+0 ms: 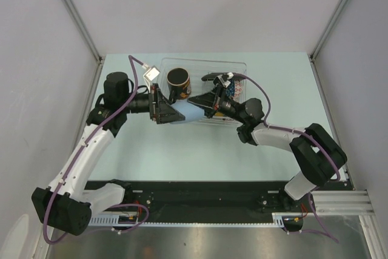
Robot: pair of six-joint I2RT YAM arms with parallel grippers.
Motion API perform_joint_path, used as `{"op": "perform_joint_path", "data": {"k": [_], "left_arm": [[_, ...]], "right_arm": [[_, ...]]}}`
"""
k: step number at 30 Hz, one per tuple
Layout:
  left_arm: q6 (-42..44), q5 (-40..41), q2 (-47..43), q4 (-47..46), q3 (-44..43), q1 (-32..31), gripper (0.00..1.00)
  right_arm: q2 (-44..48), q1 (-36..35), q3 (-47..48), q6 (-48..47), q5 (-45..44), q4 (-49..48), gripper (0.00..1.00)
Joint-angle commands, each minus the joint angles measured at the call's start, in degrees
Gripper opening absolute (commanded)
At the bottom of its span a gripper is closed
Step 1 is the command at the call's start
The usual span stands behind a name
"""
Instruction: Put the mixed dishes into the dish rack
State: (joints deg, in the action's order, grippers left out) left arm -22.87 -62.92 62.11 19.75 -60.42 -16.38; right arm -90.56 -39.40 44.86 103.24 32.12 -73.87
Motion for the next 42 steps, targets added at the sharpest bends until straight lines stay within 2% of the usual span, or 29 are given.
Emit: {"op": "perform_joint_path", "data": {"k": [1,3,6,7,9,10,11,12,13,15,17,20,22,23,24,27,31,34,38,42], "left_arm": [[-0.15,-0.72,-1.11,-2.87,0.04,-1.99,0.76],[-0.33,-0.02,-0.50,-3.31,-0.04,-2.08,0.73],[-0.59,0.42,0.12,-3.93,-0.48,-2.08,0.61],[-0.85,0.42,0.21,-4.71,-0.40,-2.08,0.50],[-0.95,1.56,0.56,-4.81,-1.09,-2.08,0.36],[-0.42,2.35,0.73,-3.68,-1.53,-2.16,0.21],[0.63,3.40,0.91,-2.45,-2.32,-2.16,0.13],[3.60,6.02,1.35,1.13,-4.68,-2.16,0.01],[5.19,7.44,1.70,2.91,-6.01,-2.08,0.00],[9.76,10.25,2.75,7.99,-10.56,-1.81,0.00],[11.44,12.99,3.63,10.13,-13.04,-1.37,0.00],[13.20,13.87,4.86,12.86,-16.83,0.46,0.01],[13.12,12.91,5.39,13.39,-18.15,1.26,0.00],[13.03,12.47,5.48,13.47,-18.41,1.96,0.00],[13.03,12.03,5.57,13.74,-19.02,2.49,0.00],[13.99,9.57,6.36,15.66,-21.13,6.00,0.00],[19.51,8.25,8.81,19.88,-25.44,11.36,0.00],[26.79,14.47,11.98,24.02,-29.66,11.55,0.00],[33.67,24.66,21.96,31.02,-36.40,10.58,0.00],[37.02,28.88,26.31,33.17,-36.70,9.44,0.00]], "right_arm": [[-1.28,-1.29,3.30,-1.46,-3.64,-4.53,0.00],[-2.25,-2.26,3.65,-1.29,-4.17,-5.23,0.00],[-2.95,-3.14,3.83,-1.38,-4.70,-5.68,0.00],[-2.95,-3.40,4.00,-1.99,-4.96,-5.33,0.00],[-3.47,-3.58,4.27,-2.43,-5.05,-5.06,0.00],[-3.39,-3.58,4.62,-2.43,-4.87,-5.06,0.00],[-3.56,-3.49,4.71,-2.52,-4.26,-5.06,0.01],[-3.48,-3.15,4.80,-2.43,-3.91,-4.54,0.08],[-3.22,-2.97,4.80,-2.69,-3.47,-3.92,0.20],[-2.43,-2.35,4.71,-4.10,-1.54,-1.30,0.23],[-0.59,-1.47,4.62,-5.76,-0.57,1.17,0.31],[0.91,0.11,4.62,-7.97,0.40,4.95,0.39],[0.83,0.98,4.62,-8.06,1.27,5.49,0.48],[0.74,1.34,4.71,-7.88,1.71,5.57,0.60],[0.74,1.51,4.71,-7.79,2.15,5.75,0.99],[1.70,3.27,4.10,-8.93,5.05,8.63,1.00],[5.56,6.61,2.69,-12.70,8.39,15.67,1.00],[9.52,9.59,2.34,-16.91,10.76,22.08,1.00],[18.03,12.84,2.34,-25.44,11.74,37.60,1.00],[24.10,13.91,2.25,-33.27,10.51,49.32,1.00]]}}
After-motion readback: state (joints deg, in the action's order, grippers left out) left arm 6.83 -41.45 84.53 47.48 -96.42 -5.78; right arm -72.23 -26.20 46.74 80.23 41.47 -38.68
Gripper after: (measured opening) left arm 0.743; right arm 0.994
